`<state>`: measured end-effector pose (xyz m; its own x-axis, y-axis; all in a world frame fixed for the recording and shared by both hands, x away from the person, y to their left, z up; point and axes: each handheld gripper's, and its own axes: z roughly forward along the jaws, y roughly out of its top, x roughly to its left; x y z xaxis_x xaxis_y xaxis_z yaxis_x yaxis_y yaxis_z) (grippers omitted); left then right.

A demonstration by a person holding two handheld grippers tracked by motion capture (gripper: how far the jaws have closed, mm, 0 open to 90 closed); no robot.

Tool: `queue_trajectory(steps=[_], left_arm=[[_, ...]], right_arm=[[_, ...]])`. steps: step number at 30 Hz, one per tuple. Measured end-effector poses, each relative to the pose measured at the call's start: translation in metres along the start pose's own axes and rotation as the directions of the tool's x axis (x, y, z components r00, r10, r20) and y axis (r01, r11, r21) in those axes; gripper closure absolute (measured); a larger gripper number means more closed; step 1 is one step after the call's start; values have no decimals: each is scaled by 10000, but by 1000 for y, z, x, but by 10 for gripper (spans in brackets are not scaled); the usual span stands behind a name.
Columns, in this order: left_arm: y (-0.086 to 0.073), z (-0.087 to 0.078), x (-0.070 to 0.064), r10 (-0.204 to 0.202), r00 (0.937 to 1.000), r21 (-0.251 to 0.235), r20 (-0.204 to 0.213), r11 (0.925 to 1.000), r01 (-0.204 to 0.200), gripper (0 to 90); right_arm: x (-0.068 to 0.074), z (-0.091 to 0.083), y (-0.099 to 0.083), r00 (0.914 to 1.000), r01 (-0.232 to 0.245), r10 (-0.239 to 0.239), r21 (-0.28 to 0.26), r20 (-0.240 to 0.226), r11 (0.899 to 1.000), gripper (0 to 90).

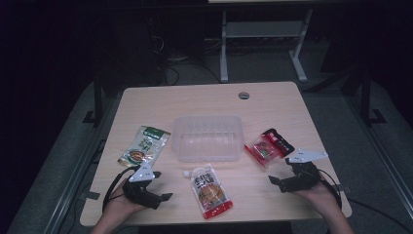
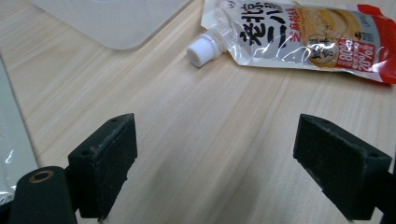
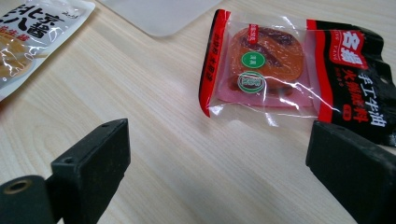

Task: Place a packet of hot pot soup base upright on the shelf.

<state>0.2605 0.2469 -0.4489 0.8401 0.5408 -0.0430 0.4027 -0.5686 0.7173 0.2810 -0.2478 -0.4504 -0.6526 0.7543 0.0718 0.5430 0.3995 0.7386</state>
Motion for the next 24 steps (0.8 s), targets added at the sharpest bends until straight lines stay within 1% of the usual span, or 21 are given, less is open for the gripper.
queue_trajectory(steps=[3, 4, 5, 7, 8, 9, 10, 11, 12, 13, 14, 15, 16, 17, 18, 19, 20, 21, 22, 23, 24], left_arm=[[0, 0, -1, -32, 10000, -81, -6, 10000, 32, 132], [0, 0, -1, -17, 10000, -83, -16, 10000, 17, 133], [0, 0, -1, 100, 9999, -21, -12, 9999, -100, 134], [0, -1, -2, 102, 9999, 17, 18, 9999, -102, 135], [0, -1, -2, 125, 9999, 33, 12, 9999, -125, 136], [0, -1, -3, 127, 9999, 8, 5, 9999, -127, 137], [0, -2, -3, 103, 9999, -8, 5, 9999, -103, 137], [0, -2, -3, 103, 9999, -8, 5, 9999, -103, 137], [0, -2, -3, 79, 10000, -35, -1, 10000, -79, 137], [-1, -2, -3, 21, 10000, -77, -10, 10000, -21, 141], [-1, -2, -3, 18, 10000, -53, -14, 10000, -19, 141], [-1, -2, -3, 18, 10000, -53, -14, 10000, -19, 141], [-1, -3, -2, 88, 10000, 19, -32, 10000, -88, 141], [-1, -4, -3, 52, 10000, 48, -41, 10000, -52, 144], [0, -4, -3, -11, 10000, -14, -58, 10000, 11, 152], [0, -4, -3, -11, 10000, -14, -58, 10000, 11, 152], [0, -4, -4, 36, 10000, -3, -58, 10000, -36, 152], [0, -4, -4, 36, 10000, -3, -58, 10000, -36, 152], [0, -4, -5, 102, 9999, -38, -64, 9999, -102, 152], [0, -4, -5, 102, 9999, -38, -64, 9999, -102, 152], [-1, -4, -4, 124, 9999, 8, -69, 9999, -123, 153]], right_arm=[[-1, 1, 3, 9999, -84, 84, 40, -57, 10000, 73], [-1, 0, 5, 9999, -127, 127, 21, -63, 9999, 101], [-1, 0, 7, 9997, -213, 213, -19, -127, 9998, 136], [-2, 0, 11, 9997, -246, 245, -61, -85, 9997, 143], [-2, 1, 13, 9997, -260, 259, -46, -4, 9997, 164], [-2, 0, 15, 9994, -347, 347, -18, 42, 9994, 197], [-3, 0, 16, 9995, -328, 328, -66, 38, 9994, 236], [-3, 0, 16, 9995, -328, 328, -66, 38, 9994, 236], [-4, 0, 18, 9993, -374, 374, -99, 34, 9993, 274], [-8, -2, 23, 9982, -585, 584, -129, -115, 9982, 419], [-10, -2, 25, 9983, -568, 566, -224, -107, 9981, 463], [-10, -2, 25, 9983, -568, 566, -224, -107, 9981, 463], [-14, -3, 30, 9974, -702, 697, -287, -192, 9971, 586], [-16, -3, 33, 9973, -714, 708, -286, -200, 9970, 625], [-17, -3, 36, 9973, -711, 706, -242, -190, 9972, 690], [-17, -3, 36, 9973, -711, 706, -242, -190, 9972, 690], [-21, -1, 40, 9977, -648, 642, -287, -200, 9975, 795], [-21, -1, 40, 9977, -648, 642, -287, -200, 9975, 795], [-24, 0, 44, 9978, -641, 635, -312, -189, 9975, 892], [-24, 0, 44, 9978, -641, 635, -312, -189, 9975, 892], [-29, 3, 50, 9981, -583, 575, -336, -232, 9977, 898]])
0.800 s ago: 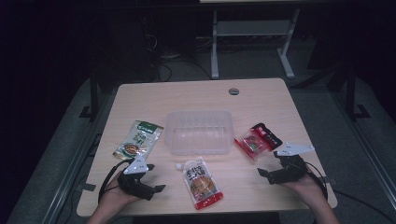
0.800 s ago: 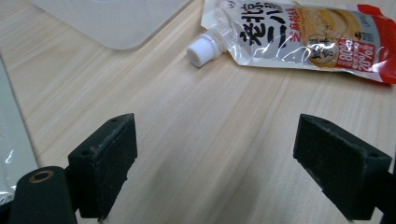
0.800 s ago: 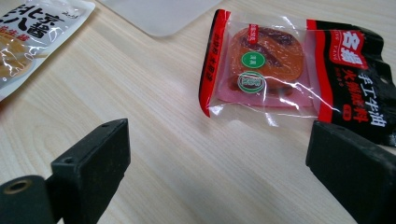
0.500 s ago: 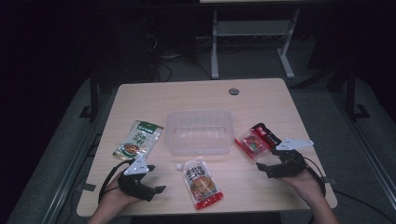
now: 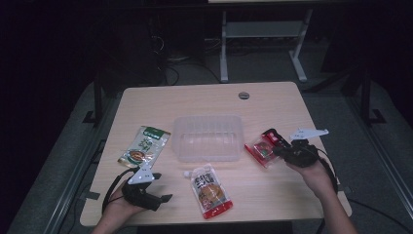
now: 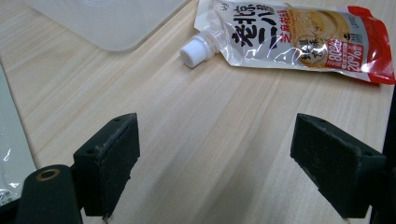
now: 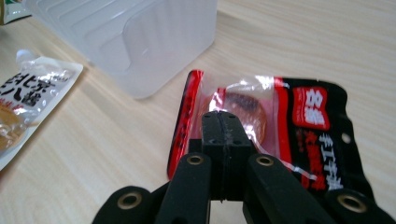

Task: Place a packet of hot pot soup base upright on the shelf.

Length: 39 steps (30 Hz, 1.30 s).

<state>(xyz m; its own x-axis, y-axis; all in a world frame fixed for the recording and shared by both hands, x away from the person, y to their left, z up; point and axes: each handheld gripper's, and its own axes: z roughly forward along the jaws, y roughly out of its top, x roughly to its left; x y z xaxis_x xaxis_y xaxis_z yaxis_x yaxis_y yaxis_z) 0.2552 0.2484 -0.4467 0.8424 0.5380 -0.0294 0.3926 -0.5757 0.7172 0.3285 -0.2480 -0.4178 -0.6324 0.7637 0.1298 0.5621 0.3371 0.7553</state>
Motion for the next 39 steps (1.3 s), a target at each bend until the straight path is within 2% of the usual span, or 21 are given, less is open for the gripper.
queue_trajectory(steps=[7, 8, 11, 12, 16, 19, 23, 25, 29, 30, 39], left_arm=[[0, -1, 3, -105, 9999, -27, -67, 9999, 105, 152], [0, 0, 2, -156, 9999, -59, -63, 9999, 156, 152], [0, -1, 1, -32, 10000, -39, -22, 10000, 31, 152], [-1, -1, -1, -67, 10000, -65, 0, 10000, 67, 153], [-1, -2, -1, -44, 10000, -112, -21, 9999, 44, 152], [-1, -1, 0, -119, 9999, -134, -27, 9998, 119, 153], [-2, -1, 1, -53, 10000, -45, -35, 10000, 52, 153], [-3, -1, 1, -175, 9998, -79, -53, 9998, 174, 153], [-3, -1, 1, -199, 9998, -48, -78, 9998, 199, 153], [-3, -2, 1, -216, 9997, -66, -59, 9997, 216, 153], [-4, -4, 1, -108, 9999, -29, -74, 9999, 108, 153]], right_arm=[[-13, 19, 17, 9999, -4, 3, 66, 162, 10000, 898], [-17, 30, 22, 9996, -71, 65, 232, 284, 9997, 898], [-20, 37, 24, 9995, -130, 123, 226, 307, 9997, 898], [-23, 46, 24, 9993, 0, -15, 395, 377, 9992, 898], [-28, 56, 23, 9981, -101, 62, 637, 617, 9979, 898], [-34, 61, 22, 9967, -355, 312, 570, 743, 9977, 898], [-38, 66, 24, 9969, -393, 348, 643, 705, 9972, 898], [-38, 73, 26, 9975, -118, 61, 818, 702, 9966, 898], [-37, 79, 27, 9978, -150, 97, 814, 650, 9966, 898], [-35, 81, 27, 9979, -46, -24, 1068, 655, 9943, 899], [-33, 78, 19, 9990, -107, 50, 1309, 445, 9913, 898]])
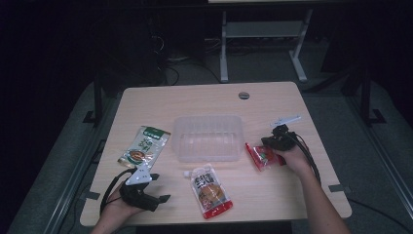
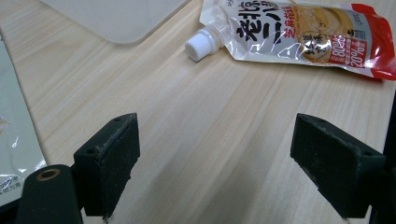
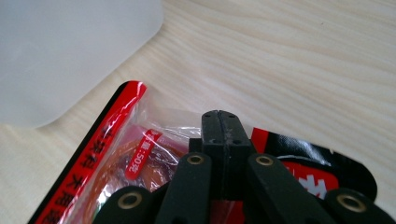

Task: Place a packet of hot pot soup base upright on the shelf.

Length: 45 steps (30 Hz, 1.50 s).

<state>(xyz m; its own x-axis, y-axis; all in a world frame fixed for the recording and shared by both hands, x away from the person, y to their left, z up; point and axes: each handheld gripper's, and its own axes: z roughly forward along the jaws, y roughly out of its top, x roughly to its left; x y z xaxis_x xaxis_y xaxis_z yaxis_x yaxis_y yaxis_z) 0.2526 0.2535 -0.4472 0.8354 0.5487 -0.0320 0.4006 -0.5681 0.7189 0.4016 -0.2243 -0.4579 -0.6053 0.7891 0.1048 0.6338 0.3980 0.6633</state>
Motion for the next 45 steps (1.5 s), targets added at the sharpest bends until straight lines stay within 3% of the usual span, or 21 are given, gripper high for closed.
queue_trajectory(steps=[10, 20, 30, 33, 38, 39, 41, 42, 44, 45], left_arm=[[0, 1, -2, -38, 10000, -11, 35, 10000, 38, 154], [0, 1, -3, 75, 10000, 67, 63, 9999, -76, 154], [2, 2, -5, 143, 9999, 94, 75, 9999, -144, 154], [2, 1, -6, 109, 9999, 68, 75, 9999, -110, 154], [1, 1, -6, 84, 9999, 39, 68, 10000, -84, 154], [1, 1, -5, 120, 9999, 63, 67, 9999, -121, 154], [1, 1, -5, 91, 9999, 51, 63, 9999, -92, 154], [1, 1, -5, 109, 9999, 71, 43, 9999, -109, 154], [1, 1, -5, 95, 9999, 66, 51, 9999, -95, 154], [2, 2, -5, 131, 9999, 127, 72, 9998, -132, 154]], right_arm=[[11, -6, -7, 9967, 387, -371, 202, -721, 9990, 898], [24, -13, -15, 9929, 594, -553, 361, -1056, 9976, 898], [40, -21, -24, 9889, 805, -725, 575, -1298, 9951, 898], [44, -31, -28, 9910, 973, -932, 388, -960, 9945, 898], [24, -51, -34, 9977, 493, -493, -8, -463, 9988, 898], [8, -60, -43, 10000, 60, -60, -98, -58, 9999, 898], [3, -62, -46, 10000, -28, 28, -96, 65, 9999, 899], [-8, -67, -53, 9988, -445, 446, -25, 182, 9990, 898], [-12, -67, -57, 9979, -618, 617, 22, 184, 9981, 898], [-18, -64, -63, 9970, -752, 746, 348, 196, 9966, 898]])
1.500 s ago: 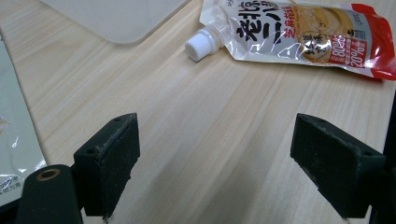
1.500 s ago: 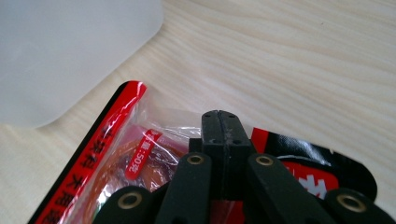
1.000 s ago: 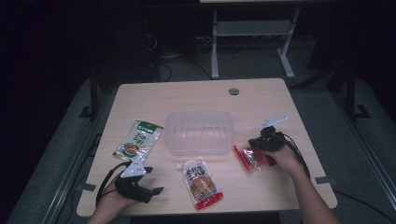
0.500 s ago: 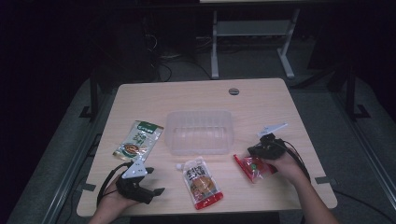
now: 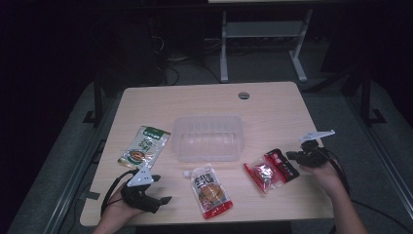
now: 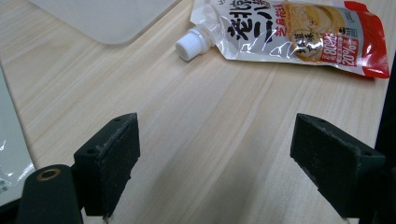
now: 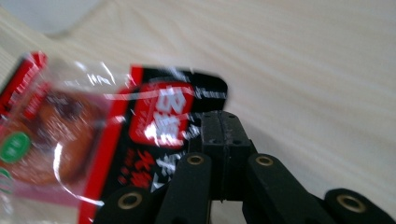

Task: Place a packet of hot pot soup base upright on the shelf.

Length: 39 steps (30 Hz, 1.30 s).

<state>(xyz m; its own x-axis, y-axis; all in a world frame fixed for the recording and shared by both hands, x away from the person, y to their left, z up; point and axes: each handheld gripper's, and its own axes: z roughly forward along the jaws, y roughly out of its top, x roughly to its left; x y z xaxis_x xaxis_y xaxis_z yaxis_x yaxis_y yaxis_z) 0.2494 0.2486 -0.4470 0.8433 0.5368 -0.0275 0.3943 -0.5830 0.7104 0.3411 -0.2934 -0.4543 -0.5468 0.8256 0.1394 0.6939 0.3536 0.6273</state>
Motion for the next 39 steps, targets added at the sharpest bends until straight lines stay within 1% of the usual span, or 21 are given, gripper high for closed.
queue_trajectory(steps=[1, 3, 9, 10, 14, 16, 17, 19, 21, 22, 23, 24, 26, 29, 30, 31, 34, 35, 37, 38, 39], left_arm=[[0, 0, 0, 0, 10000, 0, 0, 10000, 0, 154], [0, 0, -1, -32, 10000, -6, 23, 10000, 32, 154], [-1, -1, 0, -8, 10000, -25, -5, 10000, 8, 154], [-1, -1, 0, -107, 9999, -88, -6, 9999, 107, 155], [-1, -1, -1, -27, 10000, -64, 1, 10000, 27, 155], [-1, 0, -1, 4, 10000, -38, 9, 10000, -4, 155], [-1, 0, -1, -7, 10000, -20, 15, 10000, 7, 155], [-1, 0, -1, 10, 10000, -29, 4, 10000, -10, 155], [-1, -1, 0, -16, 10000, -27, 9, 10000, 16, 155], [-1, 0, 0, 21, 10000, 17, 4, 10000, -21, 155], [-1, 0, 0, -4, 10000, 54, 31, 10000, 3, 155], [-1, 0, 0, 23, 10000, 84, 29, 10000, -24, 155], [-1, 1, -1, -39, 10000, 33, 45, 10000, 39, 155], [-1, 0, -1, -33, 10000, 32, 45, 10000, 33, 155], [-1, 1, -1, -49, 10000, 6, 45, 10000, 49, 155], [-1, 1, -1, -56, 10000, 8, 44, 10000, 56, 155], [0, 0, -1, 15, 10000, 54, 61, 10000, -15, 155], [0, 0, -1, 15, 10000, 54, 61, 10000, -15, 155], [0, 0, -1, 59, 10000, 37, 79, 10000, -59, 155], [0, 0, -2, 37, 10000, 38, 82, 10000, -37, 154], [0, 0, -2, 37, 10000, 38, 82, 10000, -37, 155]], right_arm=[[0, 0, 0, 10000, 0, 0, 0, 0, 10000, 898], [-2, 4, -2, 9994, -116, 117, 24, -330, 9999, 898], [2, 6, -2, 9992, 19, -9, 267, -401, 9996, 898], [3, 6, -2, 9988, 47, -31, 340, -485, 9994, 899], [6, 7, -1, 9979, 34, -14, 312, -655, 9995, 898], [9, 9, 0, 9967, 213, -185, 355, -789, 9991, 899], [12, 9, 0, 9974, 239, -215, 350, -694, 9991, 898], [11, 7, 2, 9992, 329, -320, 368, -245, 9988, 898], [9, 6, 1, 9994, 283, -277, 371, -183, 9989, 899], [7, 6, 0, 9997, 194, -188, 437, -145, 9989, 899], [6, 8, -2, 9996, 268, -268, 591, -10, 9979, 899], [5, 8, -2, 9996, 265, -260, 481, -95, 9985, 899], [6, 8, -1, 9996, 255, -250, 566, -89, 9981, 898], [8, 10, -1, 9994, 305, -293, 580, -208, 9979, 899], [10, 11, 0, 9987, 365, -345, 554, -373, 9978, 899], [10, 11, 0, 9987, 365, -345, 554, -373, 9978, 899], [17, 15, 2, 9960, 486, -442, 562, -776, 9972, 899], [17, 15, 2, 9960, 486, -442, 562, -776, 9972, 899], [26, 18, 5, 9915, 785, -714, 627, -1085, 9949, 899], [30, 20, 5, 9902, 839, -758, 656, -1176, 9943, 899], [30, 20, 5, 9902, 839, -758, 656, -1176, 9943, 899]])
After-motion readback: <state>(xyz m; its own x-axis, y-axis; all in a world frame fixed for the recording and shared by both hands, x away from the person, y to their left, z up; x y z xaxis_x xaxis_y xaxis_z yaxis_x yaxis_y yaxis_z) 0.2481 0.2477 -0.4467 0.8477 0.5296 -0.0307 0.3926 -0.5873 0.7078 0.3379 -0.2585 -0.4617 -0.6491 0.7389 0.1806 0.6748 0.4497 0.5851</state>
